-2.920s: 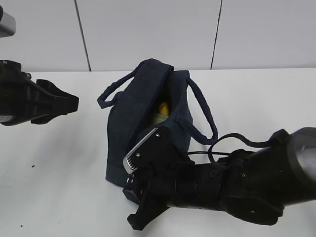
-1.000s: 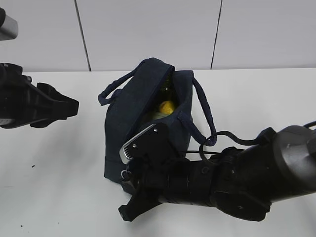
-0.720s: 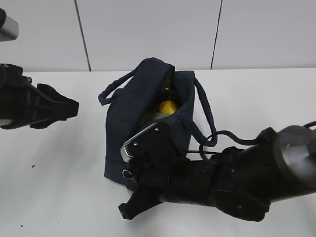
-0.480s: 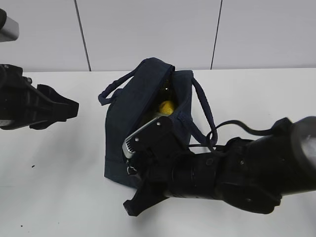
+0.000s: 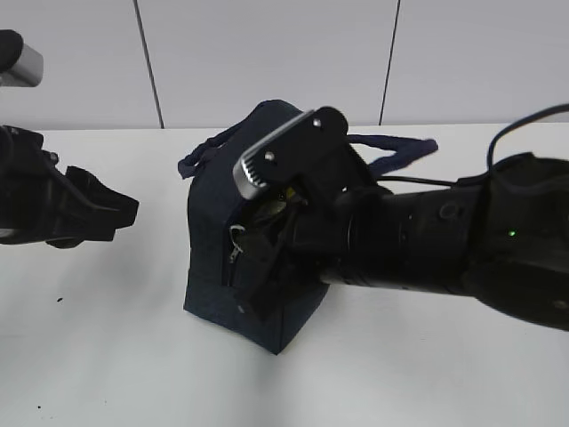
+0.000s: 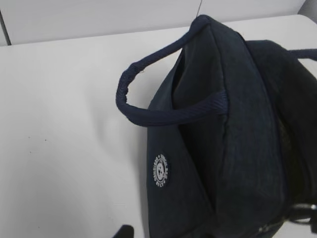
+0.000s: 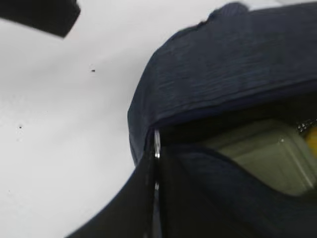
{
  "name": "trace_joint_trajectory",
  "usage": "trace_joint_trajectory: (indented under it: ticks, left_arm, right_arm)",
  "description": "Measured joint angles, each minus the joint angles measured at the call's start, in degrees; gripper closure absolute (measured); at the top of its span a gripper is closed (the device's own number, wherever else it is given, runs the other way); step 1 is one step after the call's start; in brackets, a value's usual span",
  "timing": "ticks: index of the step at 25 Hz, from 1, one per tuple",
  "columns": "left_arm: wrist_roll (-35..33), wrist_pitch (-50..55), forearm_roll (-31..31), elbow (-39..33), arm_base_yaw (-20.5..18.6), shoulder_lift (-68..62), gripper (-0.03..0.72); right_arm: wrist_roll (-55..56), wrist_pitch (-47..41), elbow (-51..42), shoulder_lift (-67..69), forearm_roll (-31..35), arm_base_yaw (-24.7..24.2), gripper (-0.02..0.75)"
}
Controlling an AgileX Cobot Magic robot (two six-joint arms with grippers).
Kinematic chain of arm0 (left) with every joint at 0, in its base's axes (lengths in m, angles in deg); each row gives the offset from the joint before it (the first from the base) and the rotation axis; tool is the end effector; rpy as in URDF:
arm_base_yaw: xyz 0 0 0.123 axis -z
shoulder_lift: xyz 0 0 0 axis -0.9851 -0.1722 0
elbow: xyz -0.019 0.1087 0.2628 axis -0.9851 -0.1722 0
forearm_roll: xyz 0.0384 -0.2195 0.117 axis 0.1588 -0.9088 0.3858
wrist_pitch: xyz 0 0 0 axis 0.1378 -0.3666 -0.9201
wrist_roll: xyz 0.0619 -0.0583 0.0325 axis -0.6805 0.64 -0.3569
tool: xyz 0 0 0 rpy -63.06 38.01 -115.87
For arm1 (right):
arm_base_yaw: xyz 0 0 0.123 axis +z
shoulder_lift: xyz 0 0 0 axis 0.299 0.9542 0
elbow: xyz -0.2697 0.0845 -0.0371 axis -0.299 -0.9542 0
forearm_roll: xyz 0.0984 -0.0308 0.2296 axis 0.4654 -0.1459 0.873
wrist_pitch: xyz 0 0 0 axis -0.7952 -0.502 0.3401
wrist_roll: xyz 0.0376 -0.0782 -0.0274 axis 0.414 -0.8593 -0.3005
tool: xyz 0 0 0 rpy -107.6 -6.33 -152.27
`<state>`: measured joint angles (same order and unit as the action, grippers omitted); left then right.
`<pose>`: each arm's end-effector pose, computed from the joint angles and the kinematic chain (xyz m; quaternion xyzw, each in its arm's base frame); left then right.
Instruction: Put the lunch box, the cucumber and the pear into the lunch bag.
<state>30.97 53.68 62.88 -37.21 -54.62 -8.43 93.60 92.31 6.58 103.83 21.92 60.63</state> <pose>0.2088 -0.1126 0.2624 0.2146 0.8827 -0.1545 0.3884 0.2338 0.2242 0.2277 -0.3598 0.7940 0.1780 0.4565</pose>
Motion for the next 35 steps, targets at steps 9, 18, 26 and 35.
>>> trace_joint_trajectory:
  ticks: [9, 18, 26, 35]
  left_arm:
    - [-7.1, 2.4, 0.8, 0.0, 0.2, -2.0, 0.463]
    - [-28.2, -3.3, -10.5, 0.0, 6.2, -6.8, 0.448]
    - [-34.5, -4.2, -15.8, 0.0, 6.4, -8.9, 0.442]
    - [-37.8, -5.0, -18.4, 0.5, 6.4, -13.5, 0.442]
  right_arm:
    - [0.6, -4.1, 5.2, -1.9, -1.4, 0.9, 0.732]
    - [0.8, -5.5, 5.5, -1.9, -1.4, 1.1, 0.732]
    - [0.9, -5.5, 5.5, -1.9, -1.4, 1.1, 0.732]
    - [0.9, -5.5, 5.5, -1.9, -1.4, 1.1, 0.732]
